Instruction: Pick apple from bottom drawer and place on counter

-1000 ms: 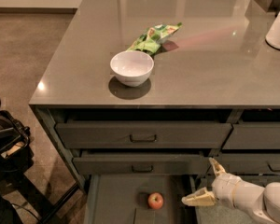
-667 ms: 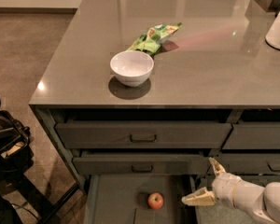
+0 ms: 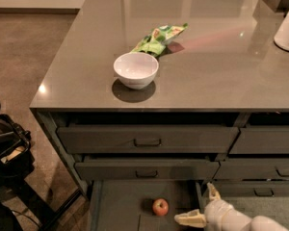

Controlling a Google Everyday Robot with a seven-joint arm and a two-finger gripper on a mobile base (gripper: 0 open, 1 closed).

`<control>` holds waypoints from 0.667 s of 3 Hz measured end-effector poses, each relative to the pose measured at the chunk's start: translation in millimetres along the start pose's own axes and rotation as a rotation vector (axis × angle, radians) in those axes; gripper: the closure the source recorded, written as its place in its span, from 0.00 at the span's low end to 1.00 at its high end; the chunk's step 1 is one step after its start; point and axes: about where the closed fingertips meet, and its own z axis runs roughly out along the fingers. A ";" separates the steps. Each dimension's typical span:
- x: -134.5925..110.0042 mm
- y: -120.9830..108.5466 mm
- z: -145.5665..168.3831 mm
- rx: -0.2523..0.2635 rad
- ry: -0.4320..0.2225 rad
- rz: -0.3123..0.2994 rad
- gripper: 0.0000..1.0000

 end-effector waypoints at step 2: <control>72.3 41.4 57.9 -0.040 -0.038 0.144 0.00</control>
Offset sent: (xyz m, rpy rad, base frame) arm -0.0048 0.0133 -0.0537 0.0495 0.0165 -0.0388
